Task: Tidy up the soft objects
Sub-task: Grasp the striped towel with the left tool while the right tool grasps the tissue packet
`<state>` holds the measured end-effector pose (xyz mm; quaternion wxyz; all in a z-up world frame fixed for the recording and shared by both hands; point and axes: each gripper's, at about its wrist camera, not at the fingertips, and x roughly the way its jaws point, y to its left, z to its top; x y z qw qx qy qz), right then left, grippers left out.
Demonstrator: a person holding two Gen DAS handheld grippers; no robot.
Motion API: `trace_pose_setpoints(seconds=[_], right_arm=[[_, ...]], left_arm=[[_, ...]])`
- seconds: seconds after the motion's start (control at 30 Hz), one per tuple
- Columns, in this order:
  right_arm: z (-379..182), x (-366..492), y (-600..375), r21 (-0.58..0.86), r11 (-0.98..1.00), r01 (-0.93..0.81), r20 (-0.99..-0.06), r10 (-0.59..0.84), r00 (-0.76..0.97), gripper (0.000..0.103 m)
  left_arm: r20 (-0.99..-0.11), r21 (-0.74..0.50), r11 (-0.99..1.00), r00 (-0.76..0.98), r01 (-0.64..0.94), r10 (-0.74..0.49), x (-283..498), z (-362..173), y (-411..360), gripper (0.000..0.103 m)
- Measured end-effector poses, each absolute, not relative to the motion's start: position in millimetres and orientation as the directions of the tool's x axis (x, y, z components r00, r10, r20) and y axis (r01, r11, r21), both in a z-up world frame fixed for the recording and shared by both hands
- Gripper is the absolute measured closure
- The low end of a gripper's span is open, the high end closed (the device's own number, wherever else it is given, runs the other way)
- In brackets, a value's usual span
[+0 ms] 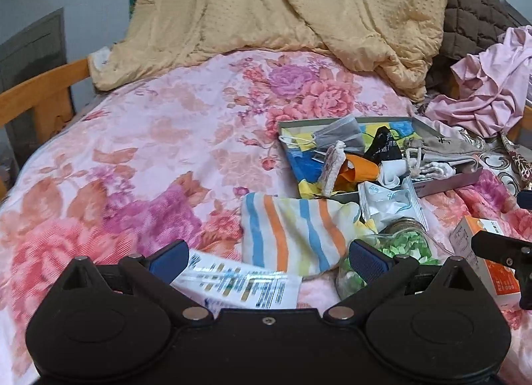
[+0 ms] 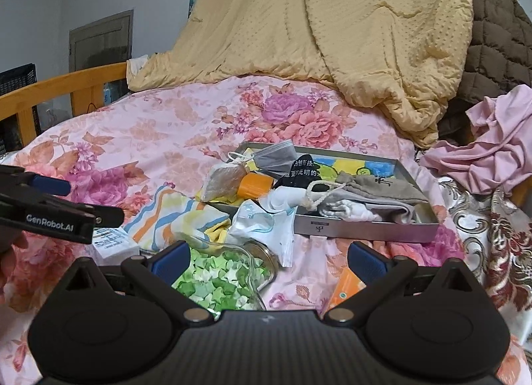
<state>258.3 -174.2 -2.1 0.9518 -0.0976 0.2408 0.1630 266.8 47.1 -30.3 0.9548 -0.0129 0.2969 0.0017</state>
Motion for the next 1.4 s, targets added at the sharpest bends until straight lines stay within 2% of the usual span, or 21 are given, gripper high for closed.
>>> trace_pose_setpoints(seconds=[0.37,0.73,1.4], right_arm=[[-13.0,299.0,-178.3,-0.021,0.944,-0.328,-0.520,0.270,0.810,0.000],[-26.4,334.4,-168.0,-0.029,0.942,-0.335,-0.552,0.265,0.790,0.000],[-46.2,376.7,-166.9,0.039,0.947,-0.318,-0.608,0.275,0.745,0.000]], left_arm=[[-0.587,-0.158,0.985,0.795,0.074,-0.154,318.7,-51.7,59.2,0.001],[-0.652,-0.221,0.966,0.715,0.138,-0.251,361.8,-72.7,62.5,0.001],[-0.662,-0.236,0.960,0.698,0.152,-0.274,373.9,-96.6,67.9,0.001]])
